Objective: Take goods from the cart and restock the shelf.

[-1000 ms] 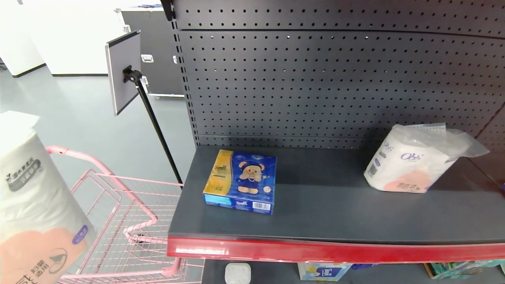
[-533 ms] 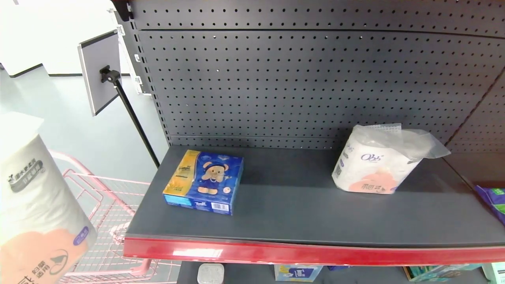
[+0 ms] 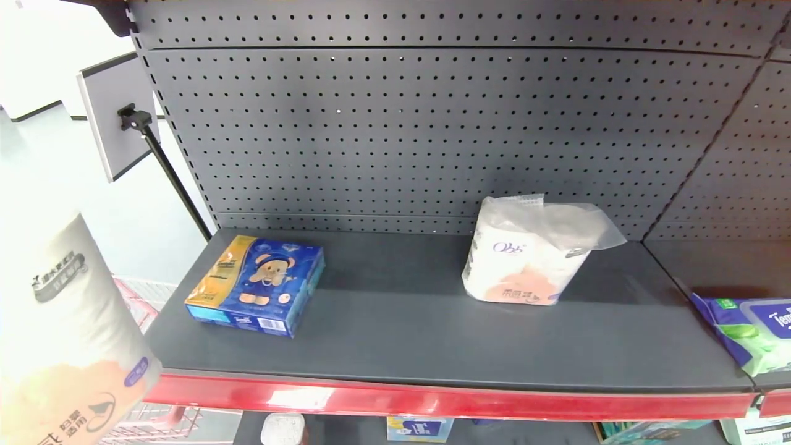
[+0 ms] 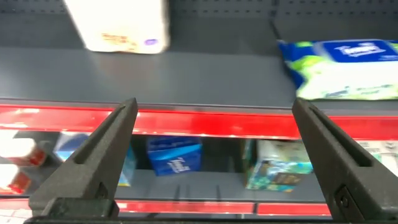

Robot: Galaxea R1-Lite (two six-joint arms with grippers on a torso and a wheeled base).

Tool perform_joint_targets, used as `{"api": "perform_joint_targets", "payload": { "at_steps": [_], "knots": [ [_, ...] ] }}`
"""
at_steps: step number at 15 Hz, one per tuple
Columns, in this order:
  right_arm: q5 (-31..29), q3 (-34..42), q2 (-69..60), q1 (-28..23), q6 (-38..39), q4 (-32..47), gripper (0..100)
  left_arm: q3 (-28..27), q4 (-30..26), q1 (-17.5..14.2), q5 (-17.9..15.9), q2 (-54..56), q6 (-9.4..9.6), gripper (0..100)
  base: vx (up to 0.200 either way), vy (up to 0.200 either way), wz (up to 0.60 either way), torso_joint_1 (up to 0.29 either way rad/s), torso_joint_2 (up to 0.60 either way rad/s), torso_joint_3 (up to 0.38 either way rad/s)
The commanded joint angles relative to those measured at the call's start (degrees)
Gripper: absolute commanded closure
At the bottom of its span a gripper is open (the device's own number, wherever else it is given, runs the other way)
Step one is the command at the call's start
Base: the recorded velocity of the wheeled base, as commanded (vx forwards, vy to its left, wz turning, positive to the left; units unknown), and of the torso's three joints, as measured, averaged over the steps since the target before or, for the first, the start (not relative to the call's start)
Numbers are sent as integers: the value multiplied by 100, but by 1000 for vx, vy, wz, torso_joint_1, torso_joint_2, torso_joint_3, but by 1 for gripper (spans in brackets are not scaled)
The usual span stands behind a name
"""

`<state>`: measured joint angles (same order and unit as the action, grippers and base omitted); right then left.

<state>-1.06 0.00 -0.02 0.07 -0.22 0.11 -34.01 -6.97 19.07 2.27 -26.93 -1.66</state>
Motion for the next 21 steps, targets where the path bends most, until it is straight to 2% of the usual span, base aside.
{"api": "perform_joint_targets", "payload": {
  "at_steps": [1,6,7,8,9,10,11,13,14,15,18,19,21],
  "knots": [
    [9,0,2,1,-22,-2,0,0,3,1,-33,-111,43,100,0,-200,0,2,2,2],
    [132,-149,55,10,-110,-72,0,-9,12,1,-112,-251,113,100,0,-200,0,1,0,2],
    [273,-1354,1347,28,-13,-55,0,-27,12,1,-112,-260,139,100,0,-200,0,-2,12,2],
    [405,-2065,2059,81,215,-64,0,-9,3,1,-121,-260,139,100,0,0,0,0,0,0],
    [809,-2320,2472,274,233,-46,0,0,12,1,-121,-269,139,100,0,0,0,0,0,0],
    [1213,-2373,2806,485,145,-72,0,0,12,1,-130,-313,139,100,0,0,0,0,0,0],
    [1293,-2487,3465,661,66,-213,0,0,56,1,-200,-348,139,100,0,0,0,0,0,0],
    [1363,-2566,5109,836,-13,-1391,0,9,231,-8,-262,-515,139,100,0,0,0,0,0,0],
    [1565,-2514,5663,1030,-22,-1892,0,-9,293,1,-297,-594,148,100,0,0,0,0,0,0],
    [2022,-2496,6260,1267,-13,-2208,0,-18,425,1,-359,-726,139,100,0,0,0,0,0,0],
    [3050,-2646,7192,1285,-418,-2384,0,0,741,-8,-367,-955,139,100,0,0,0,0,0,0],
    [3437,-2733,7798,1153,-936,-2410,0,-9,741,-8,-367,-1016,139,100,0,0,0,0,0,0],
    [3841,-2918,8458,942,-1595,-2621,0,-18,741,-8,-367,-1034,139,100,0,0,0,0,0,0]
  ]
}}
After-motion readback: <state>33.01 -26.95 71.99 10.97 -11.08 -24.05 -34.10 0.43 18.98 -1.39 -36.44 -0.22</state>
